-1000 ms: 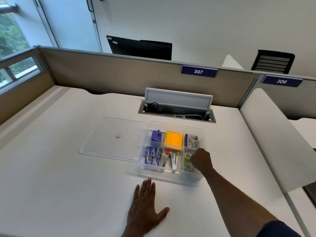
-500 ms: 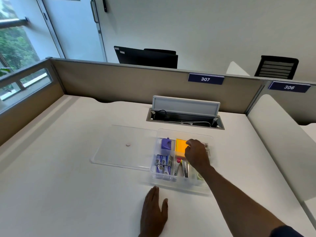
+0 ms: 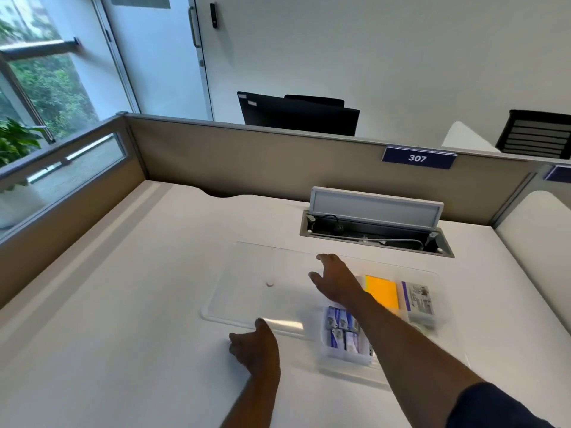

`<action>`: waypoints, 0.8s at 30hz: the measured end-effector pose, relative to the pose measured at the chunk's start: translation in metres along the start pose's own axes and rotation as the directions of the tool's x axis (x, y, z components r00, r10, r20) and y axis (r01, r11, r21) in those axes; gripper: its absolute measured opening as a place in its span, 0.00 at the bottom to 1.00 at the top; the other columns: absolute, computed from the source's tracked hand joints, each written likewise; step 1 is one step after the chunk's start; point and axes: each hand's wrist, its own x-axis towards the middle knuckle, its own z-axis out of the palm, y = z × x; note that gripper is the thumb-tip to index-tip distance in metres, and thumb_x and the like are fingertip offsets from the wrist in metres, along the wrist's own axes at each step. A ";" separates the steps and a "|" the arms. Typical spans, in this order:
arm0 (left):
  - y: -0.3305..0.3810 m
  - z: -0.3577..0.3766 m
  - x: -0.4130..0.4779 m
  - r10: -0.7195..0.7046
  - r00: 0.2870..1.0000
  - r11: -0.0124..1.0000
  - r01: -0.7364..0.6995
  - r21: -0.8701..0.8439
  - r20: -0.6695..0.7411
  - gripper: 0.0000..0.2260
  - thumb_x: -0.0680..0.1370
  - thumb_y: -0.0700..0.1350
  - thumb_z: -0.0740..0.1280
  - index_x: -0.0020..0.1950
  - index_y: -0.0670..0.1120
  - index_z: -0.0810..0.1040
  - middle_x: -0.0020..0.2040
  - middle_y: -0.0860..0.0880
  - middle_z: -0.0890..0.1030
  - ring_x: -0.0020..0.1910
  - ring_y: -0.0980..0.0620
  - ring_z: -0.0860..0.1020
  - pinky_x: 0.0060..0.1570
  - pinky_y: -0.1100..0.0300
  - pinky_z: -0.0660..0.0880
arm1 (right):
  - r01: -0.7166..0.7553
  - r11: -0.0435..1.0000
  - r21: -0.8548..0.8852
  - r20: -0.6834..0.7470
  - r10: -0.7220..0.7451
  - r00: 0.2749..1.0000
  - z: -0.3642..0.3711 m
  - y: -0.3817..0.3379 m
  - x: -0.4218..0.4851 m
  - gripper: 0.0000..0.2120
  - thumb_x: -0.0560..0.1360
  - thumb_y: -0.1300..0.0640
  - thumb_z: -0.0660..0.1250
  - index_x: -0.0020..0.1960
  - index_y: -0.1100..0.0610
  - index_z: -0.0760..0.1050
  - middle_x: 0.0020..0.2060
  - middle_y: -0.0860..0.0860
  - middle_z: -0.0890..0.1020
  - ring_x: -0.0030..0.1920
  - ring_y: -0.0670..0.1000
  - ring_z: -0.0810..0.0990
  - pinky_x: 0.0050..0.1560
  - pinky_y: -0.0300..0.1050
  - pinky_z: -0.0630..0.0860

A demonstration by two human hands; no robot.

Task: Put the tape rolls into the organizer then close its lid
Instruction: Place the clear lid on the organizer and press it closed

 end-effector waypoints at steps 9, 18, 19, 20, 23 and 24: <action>0.054 -0.009 0.055 -0.192 0.980 0.980 0.189 -0.070 -0.045 0.21 0.75 0.45 0.66 0.60 0.31 0.70 0.59 0.31 0.74 0.57 0.35 0.73 0.55 0.48 0.71 | -0.030 0.986 -0.163 0.183 0.060 0.981 0.027 -0.024 0.072 0.20 0.77 0.54 0.61 0.66 0.61 0.70 0.64 0.60 0.74 0.66 0.58 0.71 0.66 0.49 0.68; 0.063 -0.001 0.087 -0.284 0.956 0.959 0.283 -0.013 -0.072 0.21 0.76 0.49 0.63 0.61 0.33 0.71 0.61 0.32 0.73 0.59 0.34 0.73 0.58 0.44 0.72 | -0.008 0.967 -0.253 0.291 0.084 0.953 0.044 -0.032 0.124 0.21 0.76 0.58 0.58 0.68 0.60 0.66 0.65 0.59 0.71 0.67 0.59 0.69 0.68 0.53 0.68; 0.066 0.000 0.087 -0.296 0.948 0.955 0.298 -0.003 -0.115 0.22 0.75 0.49 0.65 0.60 0.33 0.70 0.60 0.31 0.72 0.57 0.33 0.73 0.56 0.44 0.72 | -0.003 0.965 -0.261 0.300 0.084 0.950 0.047 -0.032 0.128 0.21 0.76 0.58 0.58 0.68 0.60 0.66 0.65 0.59 0.71 0.67 0.59 0.69 0.68 0.53 0.68; 0.069 0.002 0.087 -0.311 0.940 0.950 0.313 -0.011 -0.137 0.22 0.74 0.49 0.66 0.59 0.33 0.70 0.59 0.31 0.72 0.55 0.33 0.73 0.55 0.43 0.73 | -0.007 0.964 -0.264 0.301 0.089 0.949 0.049 -0.033 0.132 0.21 0.76 0.58 0.57 0.69 0.60 0.65 0.65 0.60 0.71 0.68 0.60 0.69 0.68 0.54 0.68; 0.074 0.010 0.089 -0.362 0.920 0.932 0.355 -0.073 -0.152 0.24 0.73 0.51 0.67 0.60 0.33 0.69 0.60 0.32 0.70 0.56 0.33 0.72 0.55 0.43 0.71 | -0.042 0.959 -0.279 0.301 0.129 0.945 0.053 -0.033 0.144 0.21 0.76 0.59 0.57 0.68 0.61 0.64 0.63 0.62 0.72 0.66 0.62 0.71 0.65 0.52 0.70; 0.075 0.011 0.093 -0.380 0.912 0.924 0.369 -0.099 -0.151 0.25 0.74 0.52 0.67 0.60 0.33 0.69 0.61 0.32 0.70 0.57 0.33 0.71 0.57 0.43 0.71 | -0.052 0.958 -0.282 0.305 0.141 0.942 0.054 -0.034 0.148 0.20 0.76 0.58 0.57 0.67 0.62 0.65 0.62 0.62 0.72 0.65 0.62 0.71 0.64 0.51 0.70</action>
